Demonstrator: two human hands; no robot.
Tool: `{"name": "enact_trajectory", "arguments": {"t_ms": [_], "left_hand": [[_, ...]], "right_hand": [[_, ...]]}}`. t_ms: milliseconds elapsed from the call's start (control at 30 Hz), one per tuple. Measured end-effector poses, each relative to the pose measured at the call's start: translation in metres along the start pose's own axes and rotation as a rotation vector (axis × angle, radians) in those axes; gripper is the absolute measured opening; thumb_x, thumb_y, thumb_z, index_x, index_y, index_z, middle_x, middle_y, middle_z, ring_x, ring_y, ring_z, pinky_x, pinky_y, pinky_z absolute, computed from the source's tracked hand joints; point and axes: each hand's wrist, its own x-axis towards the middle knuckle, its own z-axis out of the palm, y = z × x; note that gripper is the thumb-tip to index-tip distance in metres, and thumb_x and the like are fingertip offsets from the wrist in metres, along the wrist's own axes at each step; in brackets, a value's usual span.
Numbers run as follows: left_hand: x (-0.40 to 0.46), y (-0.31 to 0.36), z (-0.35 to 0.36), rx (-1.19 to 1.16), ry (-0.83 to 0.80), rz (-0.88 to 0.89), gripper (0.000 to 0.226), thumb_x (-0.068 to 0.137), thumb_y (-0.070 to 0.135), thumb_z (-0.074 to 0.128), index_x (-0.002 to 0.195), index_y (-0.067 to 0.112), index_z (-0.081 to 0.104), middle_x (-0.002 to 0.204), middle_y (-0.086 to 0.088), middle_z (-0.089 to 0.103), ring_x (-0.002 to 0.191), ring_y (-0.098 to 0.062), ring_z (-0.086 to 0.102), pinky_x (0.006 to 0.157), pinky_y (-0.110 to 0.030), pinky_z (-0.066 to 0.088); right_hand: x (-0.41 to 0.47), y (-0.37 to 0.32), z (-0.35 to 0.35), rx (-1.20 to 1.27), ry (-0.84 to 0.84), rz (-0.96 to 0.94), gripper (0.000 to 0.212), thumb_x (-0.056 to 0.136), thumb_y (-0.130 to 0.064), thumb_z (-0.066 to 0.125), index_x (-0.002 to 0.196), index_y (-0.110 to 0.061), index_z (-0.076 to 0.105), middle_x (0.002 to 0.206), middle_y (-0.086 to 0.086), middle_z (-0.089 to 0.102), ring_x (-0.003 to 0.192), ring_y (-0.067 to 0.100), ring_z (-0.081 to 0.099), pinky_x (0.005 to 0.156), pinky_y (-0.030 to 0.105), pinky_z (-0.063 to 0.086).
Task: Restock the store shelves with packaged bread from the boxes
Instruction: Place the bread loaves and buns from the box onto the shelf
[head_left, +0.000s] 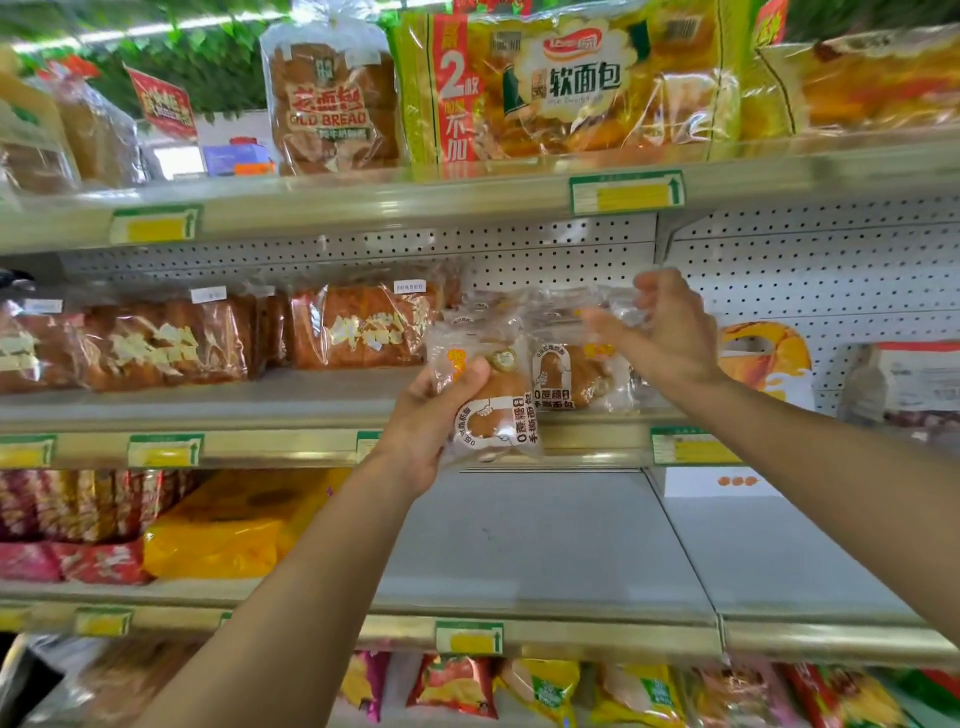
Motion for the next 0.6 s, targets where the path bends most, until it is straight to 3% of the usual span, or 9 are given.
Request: {"name": "enact_trajectory", "arguments": {"t_ms": [67, 133, 200, 267, 333, 467, 533, 600], "left_hand": [[0.000, 0.003, 0.007, 0.110, -0.038, 0.010, 0.064, 0.060, 0.044, 0.080, 0.118, 0.022, 0.062, 0.102, -0.004, 0.076, 0.085, -0.019, 0.075, 0.063, -0.028, 0.057], [0.002, 0.007, 0.016, 0.216, -0.077, 0.042, 0.060, 0.061, 0.045, 0.080, 0.114, 0.025, 0.061, 0.097, 0.002, 0.075, 0.086, -0.015, 0.073, 0.071, -0.027, 0.055], [0.001, 0.010, 0.028, 0.338, -0.088, 0.069, 0.054, 0.058, 0.049, 0.081, 0.103, 0.027, 0.059, 0.099, 0.003, 0.073, 0.093, -0.016, 0.071, 0.083, -0.032, 0.055], [0.001, 0.011, 0.039, 0.414, -0.099, 0.074, 0.058, 0.060, 0.048, 0.083, 0.106, 0.021, 0.060, 0.104, -0.002, 0.073, 0.093, -0.018, 0.071, 0.086, -0.032, 0.057], [0.000, 0.011, 0.048, 0.451, -0.122, 0.109, 0.050, 0.070, 0.042, 0.082, 0.108, 0.016, 0.061, 0.100, 0.000, 0.072, 0.084, -0.011, 0.070, 0.071, -0.020, 0.057], [0.002, 0.006, 0.069, 0.427, -0.160, 0.142, 0.049, 0.071, 0.050, 0.075, 0.103, 0.013, 0.066, 0.092, 0.005, 0.072, 0.079, -0.007, 0.067, 0.068, -0.017, 0.051], [0.008, 0.002, 0.078, 0.316, -0.056, 0.172, 0.032, 0.085, 0.038, 0.072, 0.101, 0.011, 0.067, 0.091, 0.004, 0.070, 0.080, -0.006, 0.064, 0.075, -0.019, 0.055], [0.017, -0.003, 0.083, 0.278, 0.071, 0.226, 0.023, 0.090, 0.032, 0.069, 0.102, 0.012, 0.066, 0.088, 0.006, 0.065, 0.085, -0.008, 0.061, 0.090, -0.032, 0.054]], "right_hand": [[-0.006, -0.024, -0.012, 0.156, -0.309, -0.122, 0.067, 0.072, -0.051, 0.079, 0.125, -0.020, 0.052, 0.108, -0.006, 0.057, 0.095, 0.008, 0.055, 0.083, 0.026, 0.049], [-0.012, -0.043, -0.017, 0.062, -0.707, -0.147, 0.060, 0.071, -0.045, 0.080, 0.121, -0.020, 0.058, 0.102, -0.009, 0.061, 0.090, 0.002, 0.058, 0.082, 0.021, 0.050], [-0.014, -0.044, -0.016, -0.037, -0.893, -0.144, 0.052, 0.071, -0.043, 0.082, 0.108, -0.009, 0.066, 0.093, -0.002, 0.067, 0.080, 0.008, 0.060, 0.075, 0.026, 0.047], [-0.015, -0.035, -0.018, -0.036, -0.900, -0.105, 0.054, 0.066, -0.042, 0.086, 0.102, -0.005, 0.069, 0.096, 0.008, 0.073, 0.080, 0.018, 0.063, 0.075, 0.035, 0.048], [-0.015, -0.023, -0.025, -0.032, -0.886, -0.041, 0.053, 0.062, -0.044, 0.087, 0.099, -0.010, 0.072, 0.099, 0.007, 0.074, 0.090, 0.021, 0.068, 0.085, 0.039, 0.051], [-0.014, -0.003, -0.049, 0.056, -0.863, 0.046, 0.033, 0.071, -0.027, 0.085, 0.100, -0.018, 0.072, 0.099, -0.003, 0.075, 0.096, 0.013, 0.070, 0.088, 0.030, 0.053], [-0.011, 0.009, -0.064, 0.193, -0.792, 0.110, 0.032, 0.075, -0.020, 0.081, 0.106, -0.020, 0.072, 0.102, -0.006, 0.075, 0.098, 0.011, 0.068, 0.080, 0.022, 0.051], [-0.006, 0.028, -0.074, 0.330, -0.609, 0.228, 0.033, 0.072, -0.025, 0.081, 0.103, -0.025, 0.071, 0.097, -0.007, 0.074, 0.096, 0.013, 0.066, 0.073, 0.023, 0.044]]}}
